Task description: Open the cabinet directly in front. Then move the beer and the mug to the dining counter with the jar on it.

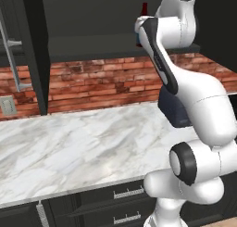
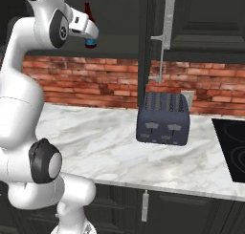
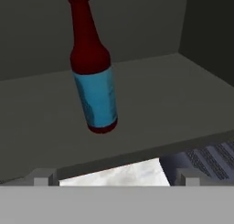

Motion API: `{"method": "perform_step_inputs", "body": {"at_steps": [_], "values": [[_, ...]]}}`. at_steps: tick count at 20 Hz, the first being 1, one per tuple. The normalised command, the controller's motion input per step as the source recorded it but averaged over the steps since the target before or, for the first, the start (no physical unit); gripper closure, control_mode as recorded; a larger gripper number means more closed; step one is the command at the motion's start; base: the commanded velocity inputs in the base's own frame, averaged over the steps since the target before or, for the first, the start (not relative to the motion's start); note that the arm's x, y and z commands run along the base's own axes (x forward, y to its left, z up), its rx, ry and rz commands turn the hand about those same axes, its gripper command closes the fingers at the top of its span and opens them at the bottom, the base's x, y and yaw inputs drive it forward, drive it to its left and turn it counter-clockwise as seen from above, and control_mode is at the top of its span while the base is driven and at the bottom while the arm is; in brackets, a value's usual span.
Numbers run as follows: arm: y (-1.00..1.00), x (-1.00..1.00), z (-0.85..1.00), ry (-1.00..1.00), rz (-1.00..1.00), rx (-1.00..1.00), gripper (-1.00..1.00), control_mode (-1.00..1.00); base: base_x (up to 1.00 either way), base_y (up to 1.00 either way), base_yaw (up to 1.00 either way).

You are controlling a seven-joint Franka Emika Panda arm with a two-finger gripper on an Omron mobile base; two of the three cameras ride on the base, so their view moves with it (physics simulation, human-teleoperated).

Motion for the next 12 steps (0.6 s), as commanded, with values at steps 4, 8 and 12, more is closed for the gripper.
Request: {"method": "perform_step_inputs", "body": {"at_steps": [4, 8, 12], "values": [[0.01, 0.60, 0.00, 0.00, 0.00, 0.00, -1.00, -1.00, 0.00, 0.00, 0.00], [0.00, 0.45, 0.00, 0.00, 0.00, 0.00, -1.00, -1.00, 0.00, 0.00, 0.00], [0.01, 0.47, 0.00, 0.00, 0.00, 0.00, -1.00, -1.00, 0.00, 0.00, 0.00]]}}
